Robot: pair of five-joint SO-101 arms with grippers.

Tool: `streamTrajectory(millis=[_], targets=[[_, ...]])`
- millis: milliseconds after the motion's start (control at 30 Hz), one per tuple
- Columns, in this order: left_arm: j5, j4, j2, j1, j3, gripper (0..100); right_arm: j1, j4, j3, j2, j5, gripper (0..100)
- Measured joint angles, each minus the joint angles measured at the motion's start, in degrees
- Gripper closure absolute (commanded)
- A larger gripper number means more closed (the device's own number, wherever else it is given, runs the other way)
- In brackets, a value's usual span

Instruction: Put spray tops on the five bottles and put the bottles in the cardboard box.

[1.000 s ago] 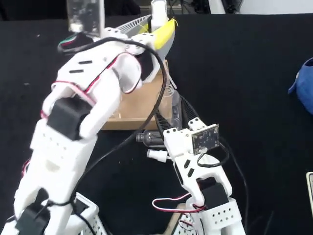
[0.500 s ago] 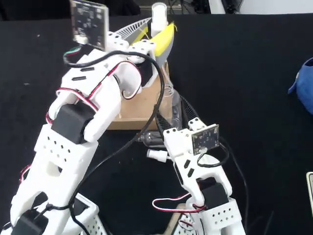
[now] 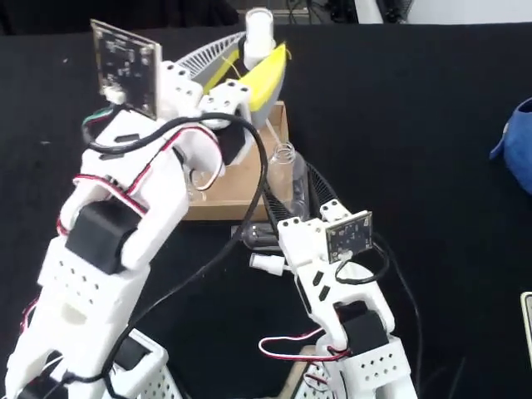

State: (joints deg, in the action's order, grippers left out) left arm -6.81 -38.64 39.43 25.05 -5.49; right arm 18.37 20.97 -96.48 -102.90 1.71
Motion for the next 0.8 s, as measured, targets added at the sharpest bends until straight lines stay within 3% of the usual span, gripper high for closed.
streamTrajectory(millis=[667,800], targets=[[0.2,0.0,-8.0,3.7,-3.7,97,0.0,0.0,0.0,0.0,0.0,98.8],[0.2,-3.1,-6.4,5.5,-7.6,97,0.0,0.0,0.0,0.0,0.0,98.8]])
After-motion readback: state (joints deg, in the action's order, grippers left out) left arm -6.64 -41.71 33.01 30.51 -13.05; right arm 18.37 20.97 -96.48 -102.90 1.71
